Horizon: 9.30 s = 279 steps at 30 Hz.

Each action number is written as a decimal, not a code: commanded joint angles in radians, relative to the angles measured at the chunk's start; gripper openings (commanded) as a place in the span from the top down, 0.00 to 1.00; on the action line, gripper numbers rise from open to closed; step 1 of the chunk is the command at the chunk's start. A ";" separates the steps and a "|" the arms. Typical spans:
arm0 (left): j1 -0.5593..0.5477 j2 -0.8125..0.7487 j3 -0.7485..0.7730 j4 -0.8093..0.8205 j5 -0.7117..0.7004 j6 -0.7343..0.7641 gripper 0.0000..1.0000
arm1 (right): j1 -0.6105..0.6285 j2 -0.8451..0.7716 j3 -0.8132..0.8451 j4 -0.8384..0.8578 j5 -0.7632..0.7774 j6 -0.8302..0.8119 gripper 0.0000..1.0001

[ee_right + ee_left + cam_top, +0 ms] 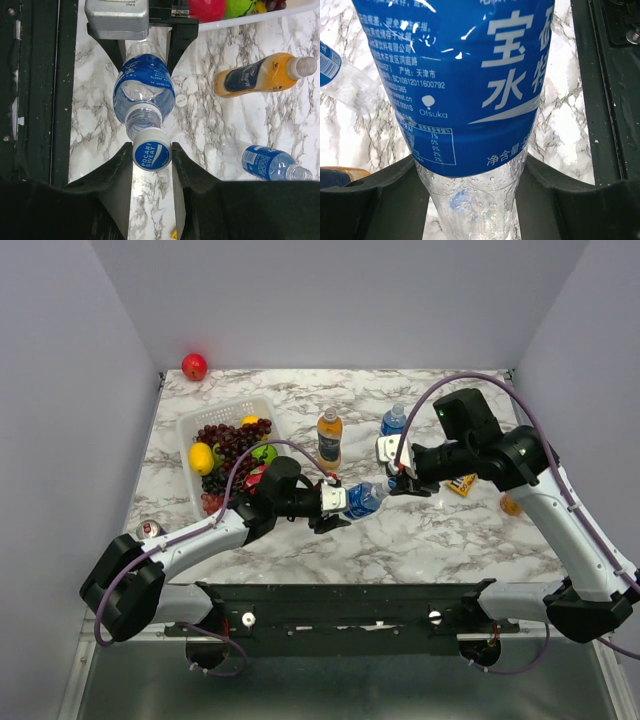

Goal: Screw on the bottle caps

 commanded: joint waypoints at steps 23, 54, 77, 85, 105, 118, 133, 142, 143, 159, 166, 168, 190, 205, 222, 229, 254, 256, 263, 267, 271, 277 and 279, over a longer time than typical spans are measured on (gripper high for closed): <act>0.002 -0.041 -0.028 0.126 0.032 0.016 1.00 | 0.065 0.003 -0.104 0.088 0.021 0.051 0.67; -0.044 -0.079 -0.059 0.321 -0.441 -0.113 1.00 | 0.051 0.268 0.113 0.091 0.216 0.897 0.74; -0.042 -0.064 -0.102 0.179 -0.373 -0.247 1.00 | 0.042 0.282 0.218 0.102 0.190 0.796 0.32; -0.007 -0.045 -0.103 0.183 -0.281 -0.329 1.00 | 0.040 0.296 0.331 0.033 0.133 0.659 0.01; 0.048 -0.050 -0.039 0.087 0.007 -0.129 1.00 | 0.013 0.029 0.047 0.086 -0.152 -0.069 0.01; 0.053 -0.050 -0.028 0.117 0.027 -0.192 1.00 | 0.069 0.029 -0.017 0.060 -0.094 -0.224 0.01; 0.070 -0.058 -0.042 0.194 -0.013 -0.290 1.00 | 0.071 0.029 -0.052 0.045 -0.022 -0.182 0.01; 0.082 -0.073 -0.059 0.242 -0.040 -0.320 1.00 | 0.071 0.042 -0.062 0.052 0.050 -0.080 0.02; 0.082 -0.074 -0.059 0.243 -0.040 -0.320 1.00 | 0.071 0.046 -0.060 0.051 0.058 -0.073 0.02; 0.096 -0.071 -0.027 0.084 -0.016 -0.155 1.00 | -0.002 0.042 0.023 0.069 0.072 0.170 0.08; 0.087 -0.056 0.023 -0.031 0.047 -0.098 1.00 | -0.020 0.101 0.100 0.186 -0.112 0.164 0.01; 0.084 -0.054 0.033 -0.028 0.047 -0.100 1.00 | -0.020 0.087 0.055 0.242 -0.178 0.163 0.00; 0.116 -0.053 0.013 0.117 0.021 -0.389 1.00 | -0.018 0.058 -0.040 0.169 -0.189 0.137 0.00; 0.131 -0.054 0.000 0.127 0.032 -0.370 1.00 | -0.035 -0.017 -0.105 0.198 0.101 0.291 0.01; 0.110 -0.004 0.099 -0.071 0.119 -0.193 1.00 | -0.082 0.081 -0.049 0.367 -0.388 0.319 0.01; 0.113 0.004 0.092 0.001 0.099 -0.293 1.00 | -0.082 0.061 -0.072 0.325 -0.341 0.267 0.01; 0.145 0.001 0.070 0.055 0.088 -0.359 1.00 | -0.093 -0.093 -0.183 0.252 -0.031 0.344 0.01; 0.140 0.001 0.076 0.019 0.101 -0.315 1.00 | -0.101 -0.065 -0.137 0.279 -0.025 0.365 0.01; 0.101 0.018 0.121 -0.146 0.136 -0.167 1.00 | -0.102 0.027 -0.020 0.393 -0.124 0.350 0.01; 0.093 0.024 0.142 -0.168 0.139 -0.138 1.00 | -0.101 0.044 -0.041 0.414 -0.216 0.296 0.01; 0.093 0.021 0.153 -0.159 0.130 -0.150 1.00 | -0.099 0.050 -0.068 0.401 -0.244 0.273 0.00; 0.099 0.015 0.129 -0.061 0.110 -0.287 1.00 | -0.099 0.009 -0.117 0.370 -0.252 0.217 0.01; 0.101 0.015 0.125 -0.048 0.107 -0.294 1.00 | -0.099 0.004 -0.123 0.358 -0.252 0.212 0.01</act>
